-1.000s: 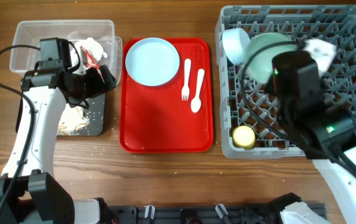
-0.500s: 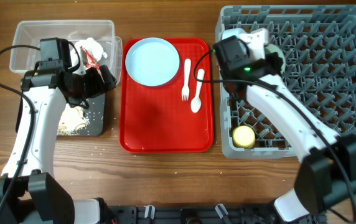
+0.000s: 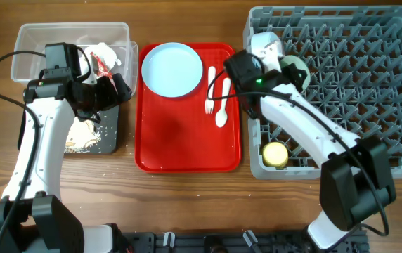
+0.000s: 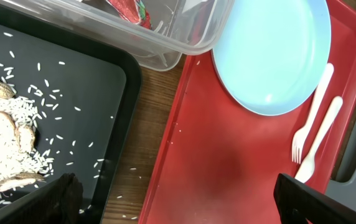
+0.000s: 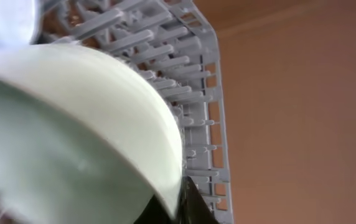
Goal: Sort waste into correct bins and load items into the dishwasher rack
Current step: 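Reach right gripper to the light-blue plate and grasp its rim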
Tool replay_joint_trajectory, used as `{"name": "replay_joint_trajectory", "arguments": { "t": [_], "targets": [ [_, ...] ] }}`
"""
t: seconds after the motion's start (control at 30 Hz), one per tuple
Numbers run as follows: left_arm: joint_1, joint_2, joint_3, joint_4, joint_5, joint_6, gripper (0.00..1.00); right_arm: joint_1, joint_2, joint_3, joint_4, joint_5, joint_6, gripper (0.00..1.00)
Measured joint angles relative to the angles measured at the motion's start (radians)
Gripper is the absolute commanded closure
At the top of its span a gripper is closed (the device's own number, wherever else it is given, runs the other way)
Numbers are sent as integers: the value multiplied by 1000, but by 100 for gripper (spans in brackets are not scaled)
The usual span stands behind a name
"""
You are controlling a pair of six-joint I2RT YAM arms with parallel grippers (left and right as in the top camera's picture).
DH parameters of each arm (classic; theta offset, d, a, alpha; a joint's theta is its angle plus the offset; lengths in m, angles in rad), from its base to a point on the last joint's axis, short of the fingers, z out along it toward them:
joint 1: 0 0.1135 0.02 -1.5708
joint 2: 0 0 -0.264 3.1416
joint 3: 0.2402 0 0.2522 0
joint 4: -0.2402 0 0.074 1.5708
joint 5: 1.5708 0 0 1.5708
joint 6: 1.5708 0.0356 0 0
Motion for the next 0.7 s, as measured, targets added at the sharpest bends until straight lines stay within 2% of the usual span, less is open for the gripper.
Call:
{"name": "replay_joint_trajectory", "arguments": {
  "t": [0.03, 0.2, 0.43, 0.53, 0.67, 0.7],
  "targets": [
    [0, 0, 0, 0, 0, 0, 0, 26, 0, 0, -24, -32, -33, 57],
    [0, 0, 0, 0, 0, 0, 0, 132, 2, 0, -28, -151, -83, 39],
    [0, 0, 0, 0, 0, 0, 0, 151, 4, 0, 30, -328, -98, 31],
    [0, 0, 0, 0, 0, 0, 0, 151, 4, 1, 47, -348, -99, 24],
    [0, 0, 0, 0, 0, 0, 0, 150, -14, 64, 181, -483, -101, 24],
    [0, 0, 0, 0, 0, 0, 0, 150, -28, 78, 248, -544, -101, 12]
  ]
}}
